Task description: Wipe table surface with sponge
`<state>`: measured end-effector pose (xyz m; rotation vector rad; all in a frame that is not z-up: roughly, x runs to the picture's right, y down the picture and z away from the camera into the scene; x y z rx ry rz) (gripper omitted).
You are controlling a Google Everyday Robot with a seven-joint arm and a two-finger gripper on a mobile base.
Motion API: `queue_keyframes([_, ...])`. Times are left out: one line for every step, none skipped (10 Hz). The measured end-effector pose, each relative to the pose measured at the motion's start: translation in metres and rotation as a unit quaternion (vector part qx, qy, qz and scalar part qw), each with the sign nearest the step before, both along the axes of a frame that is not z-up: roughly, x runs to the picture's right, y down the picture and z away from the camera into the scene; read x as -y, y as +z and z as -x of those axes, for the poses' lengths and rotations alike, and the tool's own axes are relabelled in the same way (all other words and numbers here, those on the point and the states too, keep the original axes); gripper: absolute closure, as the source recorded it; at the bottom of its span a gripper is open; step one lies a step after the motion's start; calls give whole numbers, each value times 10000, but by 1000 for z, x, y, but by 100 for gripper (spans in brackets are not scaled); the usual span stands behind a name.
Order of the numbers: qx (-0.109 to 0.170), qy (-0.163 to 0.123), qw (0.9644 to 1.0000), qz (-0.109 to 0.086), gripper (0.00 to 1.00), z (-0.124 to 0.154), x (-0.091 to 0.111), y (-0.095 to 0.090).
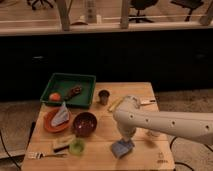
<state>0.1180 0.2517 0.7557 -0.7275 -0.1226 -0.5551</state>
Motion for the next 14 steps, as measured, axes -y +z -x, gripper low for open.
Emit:
queue_keyframes([-157,31,9998,-90,100,-7,16,14])
queue_keyframes([-227,50,9996,-137,100,-10,25,24])
queue_keyframes([-256,71,9995,-193,100,-7,35,35])
queue_keyframes([-216,68,9995,-228,100,0,42,43])
queue_keyframes([-124,53,9996,-253,100,13,45,47])
queue_keyframes([26,62,9996,-283,100,29,45,48])
queue_keyframes([184,49,9994,-290,100,43,45,48])
queue_keyframes([473,20,9986,-252,100,62,40,43])
queue_keyframes([632,-9,9978,-191,100,69,31,36])
queue_keyframes([775,-15,9969,-154,100,74,24,29])
queue_keyframes([870,-51,9962,-77,100,72,11,17])
queue_keyframes([932,-88,9956,-13,100,68,-1,5])
queue_keyframes([921,-113,9957,24,100,59,-7,-2])
queue_keyframes([835,-118,9964,44,100,44,-11,-8])
